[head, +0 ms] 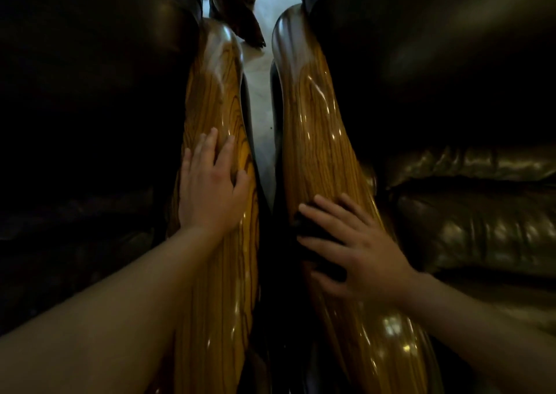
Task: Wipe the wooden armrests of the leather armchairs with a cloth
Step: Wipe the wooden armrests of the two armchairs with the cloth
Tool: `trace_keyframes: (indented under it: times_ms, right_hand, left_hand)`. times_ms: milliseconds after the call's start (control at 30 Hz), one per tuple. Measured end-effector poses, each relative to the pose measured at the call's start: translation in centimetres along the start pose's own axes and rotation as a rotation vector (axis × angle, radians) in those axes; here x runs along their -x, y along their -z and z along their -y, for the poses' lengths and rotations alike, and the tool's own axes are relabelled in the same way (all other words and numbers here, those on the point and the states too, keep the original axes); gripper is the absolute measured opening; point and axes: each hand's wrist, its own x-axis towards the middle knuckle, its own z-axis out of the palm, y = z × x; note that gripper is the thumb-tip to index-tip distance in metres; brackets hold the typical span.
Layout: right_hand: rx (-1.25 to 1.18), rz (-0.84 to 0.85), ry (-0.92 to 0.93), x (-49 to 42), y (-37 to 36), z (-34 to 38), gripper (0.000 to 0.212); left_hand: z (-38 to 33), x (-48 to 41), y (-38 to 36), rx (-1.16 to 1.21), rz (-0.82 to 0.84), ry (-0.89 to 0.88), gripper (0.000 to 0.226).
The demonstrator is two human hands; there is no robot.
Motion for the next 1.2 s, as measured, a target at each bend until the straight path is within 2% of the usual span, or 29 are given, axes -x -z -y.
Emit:
trace_keyframes:
  times_ms: [67,133,200,333,400,533,633,700,867,967,1100,1200]
  right_hand:
    - [0.027,-0.046,-0.078,-1.8,0.5,-1.4,0.056]
    - [0.049,-0.089,-0.307,-5.4,1.3,-3.2,0.065]
    - [0.065,-0.049,-0.52,-8.5,1.9,-4.4,0.077]
    - [0.05,-0.055,-0.664,-6.8,1.3,-2.3,0.091]
    - [0.067,-0.091,-0.655,-2.7,0.2,0.7,0.093]
    - [0.078,-0.03,-0.653,8.4,-2.9,7.4,0.098]
    - [0.066,0.023,-0.668,16.2,-4.9,11.3,0.095]
    - [0.049,-0.004,-0.712,17.3,-5.1,12.1,0.094]
    - [0.101,-0.174,-0.829,7.1,-3.4,8.8,0.094]
    - [0.141,-0.218,-0.819,0.4,-2.0,6.7,0.08]
    - [0.051,-0.341,-0.596,-5.0,-1.9,7.9,0.038]
    - [-0.195,-0.351,-0.404,-9.2,-2.1,10.6,0.031]
  left_hand:
    - [0.0,0.0,0.0,0.012,-0.018,-0.008,0.062]
    - [-0.2,0.3,0.3,0.009,-0.057,-0.024,0.06]
    - [-0.4,0.6,0.5,-0.016,-0.104,-0.042,0.056]
    - [-1.0,1.2,1.1,-0.018,-0.091,-0.043,0.054]
    - [-1.0,2.5,1.4,0.022,-0.075,-0.041,0.055]
    - [1.3,9.7,2.0,0.082,-0.033,-0.05,0.061]
    - [4.2,17.1,1.6,0.023,0.065,-0.1,0.067]
    - [6.1,20.2,1.0,-0.028,0.126,-0.16,0.07]
    - [7.2,21.3,0.0,-0.073,0.145,-0.203,0.072]
    - [7.2,21.3,0.1,-0.058,0.14,-0.203,0.071]
    - [7.8,21.3,0.8,0.05,0.141,-0.194,0.073]
    - [8.4,21.8,1.0,0.084,0.145,-0.17,0.074]
